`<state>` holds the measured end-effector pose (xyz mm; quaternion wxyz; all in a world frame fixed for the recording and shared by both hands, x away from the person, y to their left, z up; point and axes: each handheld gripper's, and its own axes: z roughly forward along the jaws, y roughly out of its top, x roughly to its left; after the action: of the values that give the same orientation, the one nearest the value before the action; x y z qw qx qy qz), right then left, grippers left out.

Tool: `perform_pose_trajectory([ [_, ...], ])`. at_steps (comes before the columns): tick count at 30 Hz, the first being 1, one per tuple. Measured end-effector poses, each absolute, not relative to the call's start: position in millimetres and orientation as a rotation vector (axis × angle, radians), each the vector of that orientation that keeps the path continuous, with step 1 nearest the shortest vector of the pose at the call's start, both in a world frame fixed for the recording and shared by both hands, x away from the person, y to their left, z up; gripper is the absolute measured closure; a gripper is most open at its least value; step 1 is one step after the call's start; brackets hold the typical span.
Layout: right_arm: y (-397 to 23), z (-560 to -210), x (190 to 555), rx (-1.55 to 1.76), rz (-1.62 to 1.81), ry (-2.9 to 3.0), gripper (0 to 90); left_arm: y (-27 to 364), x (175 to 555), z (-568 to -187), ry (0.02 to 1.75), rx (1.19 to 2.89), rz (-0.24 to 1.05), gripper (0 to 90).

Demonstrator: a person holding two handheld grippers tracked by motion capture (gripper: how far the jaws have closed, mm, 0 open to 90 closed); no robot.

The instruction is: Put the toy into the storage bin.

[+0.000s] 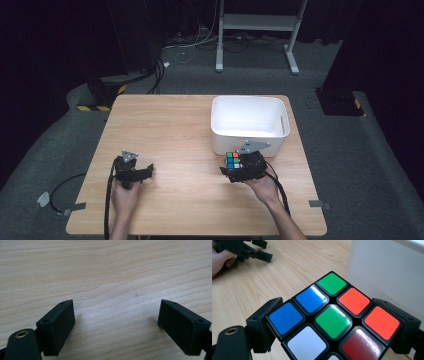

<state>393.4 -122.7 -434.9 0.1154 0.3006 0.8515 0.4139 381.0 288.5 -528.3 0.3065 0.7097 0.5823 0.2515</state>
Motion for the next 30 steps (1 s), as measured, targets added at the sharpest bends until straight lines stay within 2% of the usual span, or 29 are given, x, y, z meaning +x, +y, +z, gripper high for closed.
perform_pose_trajectory([
  [30,-137,-395,400,0.876,1.204,2.481,13.5,289,381,-528,1.537,1.880,0.666,14.3],
])
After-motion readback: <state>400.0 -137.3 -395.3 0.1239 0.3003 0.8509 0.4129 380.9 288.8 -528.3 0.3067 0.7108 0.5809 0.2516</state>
